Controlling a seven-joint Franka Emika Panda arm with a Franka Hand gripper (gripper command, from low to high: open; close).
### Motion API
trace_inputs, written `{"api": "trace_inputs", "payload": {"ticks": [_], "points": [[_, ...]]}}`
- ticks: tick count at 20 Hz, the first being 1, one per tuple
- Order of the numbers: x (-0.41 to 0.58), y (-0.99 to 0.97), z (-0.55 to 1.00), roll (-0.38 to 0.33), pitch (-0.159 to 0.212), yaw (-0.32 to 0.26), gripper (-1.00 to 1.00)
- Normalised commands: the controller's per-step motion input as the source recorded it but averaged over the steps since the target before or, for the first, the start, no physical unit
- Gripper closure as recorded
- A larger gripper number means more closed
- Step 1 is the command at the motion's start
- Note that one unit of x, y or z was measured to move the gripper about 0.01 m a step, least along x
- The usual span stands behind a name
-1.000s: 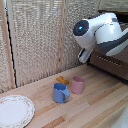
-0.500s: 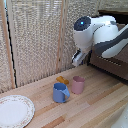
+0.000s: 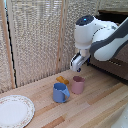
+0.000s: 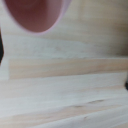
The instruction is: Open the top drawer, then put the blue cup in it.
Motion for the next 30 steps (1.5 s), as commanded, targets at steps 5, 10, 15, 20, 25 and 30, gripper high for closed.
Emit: {"api": "trace_inputs", "payload": {"ticks": [5,10,15,20,25,30], "points": [[0.078,0.36,0.06,0.33,0.096,-0.148,-1.0],[0.068,0.33,0.15,0.303,0.048,-0.18,-1.0],[0.022,0.32,0.23,0.279,0.017,-0.193,-1.0],[0.006,0.37,0.15,0.244,0.025,-0.186,-1.0],[0.075,0.41,-0.05,0.15,0.009,-0.216,-1.0],[0.306,0.3,-0.21,0.098,-0.004,-0.168,-1.0]]}}
